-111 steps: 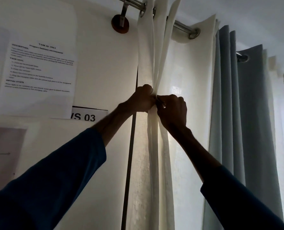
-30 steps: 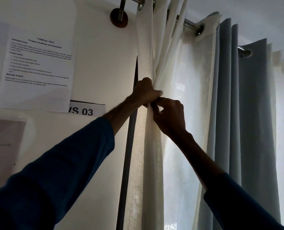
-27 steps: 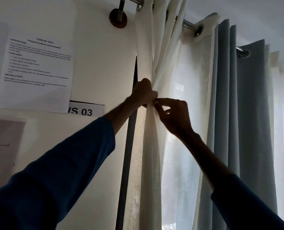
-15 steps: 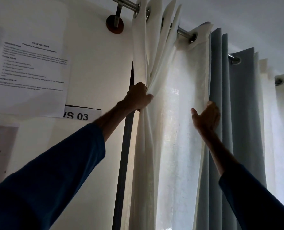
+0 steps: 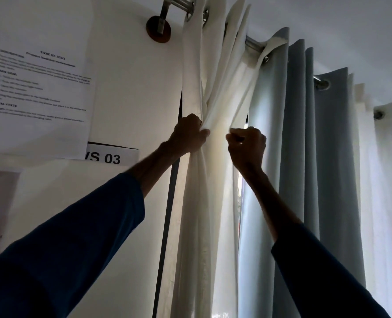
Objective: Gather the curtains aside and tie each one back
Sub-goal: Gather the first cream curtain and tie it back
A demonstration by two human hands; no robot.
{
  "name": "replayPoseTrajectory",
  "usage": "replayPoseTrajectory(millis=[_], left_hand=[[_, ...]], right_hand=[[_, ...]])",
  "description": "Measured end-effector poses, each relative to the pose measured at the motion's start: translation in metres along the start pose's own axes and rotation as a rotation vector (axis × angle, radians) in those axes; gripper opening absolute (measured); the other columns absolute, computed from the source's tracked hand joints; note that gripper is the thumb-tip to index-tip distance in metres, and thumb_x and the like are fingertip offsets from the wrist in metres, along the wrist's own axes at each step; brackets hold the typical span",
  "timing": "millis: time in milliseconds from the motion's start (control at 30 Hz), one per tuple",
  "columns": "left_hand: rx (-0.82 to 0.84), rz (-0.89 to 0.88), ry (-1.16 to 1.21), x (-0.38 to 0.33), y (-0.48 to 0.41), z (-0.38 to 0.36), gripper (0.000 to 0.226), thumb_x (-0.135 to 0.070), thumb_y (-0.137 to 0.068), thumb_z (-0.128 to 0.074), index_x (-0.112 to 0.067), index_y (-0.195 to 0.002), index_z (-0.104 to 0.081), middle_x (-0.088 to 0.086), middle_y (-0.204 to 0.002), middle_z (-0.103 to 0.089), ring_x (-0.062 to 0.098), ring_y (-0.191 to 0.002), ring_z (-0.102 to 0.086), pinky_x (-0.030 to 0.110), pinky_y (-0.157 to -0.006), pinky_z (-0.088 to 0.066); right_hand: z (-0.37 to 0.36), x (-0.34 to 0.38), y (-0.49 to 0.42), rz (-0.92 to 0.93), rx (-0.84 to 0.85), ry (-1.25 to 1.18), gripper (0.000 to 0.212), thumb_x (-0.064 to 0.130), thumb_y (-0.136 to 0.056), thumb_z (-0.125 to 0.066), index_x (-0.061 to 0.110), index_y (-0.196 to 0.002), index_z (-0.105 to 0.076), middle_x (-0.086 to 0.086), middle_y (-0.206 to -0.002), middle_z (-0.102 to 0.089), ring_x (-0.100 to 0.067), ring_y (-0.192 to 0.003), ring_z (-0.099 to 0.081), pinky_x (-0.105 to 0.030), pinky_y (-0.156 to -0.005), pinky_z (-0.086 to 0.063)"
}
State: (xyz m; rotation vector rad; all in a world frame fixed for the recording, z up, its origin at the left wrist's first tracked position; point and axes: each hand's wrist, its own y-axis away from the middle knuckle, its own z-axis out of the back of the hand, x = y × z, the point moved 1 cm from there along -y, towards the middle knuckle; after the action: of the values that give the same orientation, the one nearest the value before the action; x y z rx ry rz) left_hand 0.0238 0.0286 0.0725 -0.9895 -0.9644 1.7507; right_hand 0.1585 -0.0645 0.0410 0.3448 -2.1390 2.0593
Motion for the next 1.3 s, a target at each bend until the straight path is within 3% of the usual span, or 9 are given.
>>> replayPoseTrajectory(millis=[100, 200, 300, 400, 567, 833, 1000, 1133, 1300], left_hand=[[0.019, -0.033, -0.012, 0.002, 0.001, 0.002, 0.038, -0.027, -0.099, -0.057, 0.001, -0.075, -0.051, 0.018, -0.088, -0.06, 0.036, -0.093, -0.059, 0.034, -0.073, -0.041], [0.077, -0.073, -0.1, 0.003, -0.004, 0.003, 0.032, -0.018, -0.1, -0.052, 0.011, -0.097, -0.064, 0.028, -0.109, -0.064, 0.041, -0.105, -0.062, 0.038, -0.082, -0.044], [0.082, -0.082, -0.106, 0.01, -0.009, 0.002, 0.028, -0.012, -0.098, -0.051, 0.012, -0.098, -0.065, 0.028, -0.108, -0.065, 0.041, -0.104, -0.063, 0.035, -0.08, -0.043], [0.05, -0.06, -0.026, 0.017, -0.008, -0.001, 0.039, -0.027, -0.1, -0.056, 0.012, -0.099, -0.064, 0.025, -0.1, -0.065, 0.039, -0.098, -0.064, 0.035, -0.073, -0.043], [0.08, -0.017, 0.159, 0.015, -0.003, -0.008, 0.038, -0.032, -0.101, -0.056, 0.004, -0.114, -0.06, 0.015, -0.107, -0.061, 0.023, -0.095, -0.058, 0.026, -0.077, -0.043], [0.007, 0.049, 0.201, 0.011, -0.002, -0.021, 0.052, -0.038, -0.103, -0.047, -0.013, -0.059, -0.04, 0.0, -0.055, -0.041, 0.008, -0.051, -0.045, 0.022, -0.051, -0.031], [-0.029, 0.107, 0.161, 0.02, -0.002, -0.023, 0.04, -0.045, -0.086, -0.07, -0.006, -0.092, -0.06, 0.002, -0.085, -0.06, 0.02, -0.08, -0.063, 0.029, -0.07, -0.05], [0.014, 0.198, 0.218, 0.028, -0.001, -0.029, 0.032, -0.031, -0.087, -0.07, -0.006, -0.106, -0.063, 0.001, -0.091, -0.061, 0.028, -0.095, -0.067, 0.028, -0.074, -0.048], [0.105, 0.18, 0.452, 0.029, -0.001, -0.031, 0.025, -0.025, -0.094, -0.066, -0.007, -0.11, -0.06, 0.006, -0.098, -0.066, 0.021, -0.088, -0.066, 0.034, -0.086, -0.057]], right_hand=[[-0.007, 0.033, -0.002, 0.016, 0.02, -0.115, 0.03, 0.009, -0.081, -0.062, 0.019, -0.053, -0.062, -0.016, -0.055, -0.05, -0.033, -0.059, -0.043, -0.033, -0.062, -0.044], [-0.014, 0.059, 0.005, 0.148, 0.051, -0.157, 0.014, 0.009, -0.083, -0.068, 0.007, -0.075, -0.079, -0.014, -0.069, -0.069, -0.028, -0.069, -0.066, -0.039, -0.07, -0.053], [-0.02, 0.062, 0.013, 0.189, 0.026, -0.15, 0.013, 0.01, -0.085, -0.069, 0.001, -0.08, -0.077, -0.016, -0.073, -0.069, -0.029, -0.072, -0.067, -0.044, -0.071, -0.053], [-0.016, 0.044, 0.016, 0.117, 0.008, -0.206, 0.011, 0.015, -0.086, -0.075, 0.009, -0.093, -0.081, -0.009, -0.085, -0.075, -0.022, -0.079, -0.072, -0.04, -0.081, -0.056], [-0.016, 0.012, 0.031, 0.049, 0.023, -0.281, 0.019, 0.009, -0.083, -0.079, 0.004, -0.101, -0.078, -0.007, -0.092, -0.077, -0.016, -0.08, -0.074, -0.018, -0.075, -0.057], [-0.03, 0.012, 0.054, 0.262, 0.044, -0.245, 0.011, 0.003, -0.083, -0.078, 0.004, -0.094, -0.076, -0.008, -0.087, -0.074, -0.015, -0.075, -0.071, -0.026, -0.076, -0.057], [-0.031, 0.01, 0.057, 0.286, 0.111, -0.26, 0.011, -0.002, -0.083, -0.076, 0.001, -0.094, -0.075, -0.008, -0.088, -0.074, -0.011, -0.079, -0.071, -0.031, -0.078, -0.061], [-0.026, -0.004, 0.055, 0.163, 0.322, -0.364, 0.018, 0.006, -0.091, -0.071, 0.008, -0.108, -0.079, -0.002, -0.093, -0.077, -0.012, -0.085, -0.075, -0.04, -0.065, -0.064], [-0.025, -0.044, 0.032, -0.155, 0.248, -0.418, 0.043, 0.027, -0.088, -0.079, 0.012, -0.126, -0.069, -0.003, -0.116, -0.074, -0.014, -0.108, -0.07, -0.044, -0.099, -0.056]])
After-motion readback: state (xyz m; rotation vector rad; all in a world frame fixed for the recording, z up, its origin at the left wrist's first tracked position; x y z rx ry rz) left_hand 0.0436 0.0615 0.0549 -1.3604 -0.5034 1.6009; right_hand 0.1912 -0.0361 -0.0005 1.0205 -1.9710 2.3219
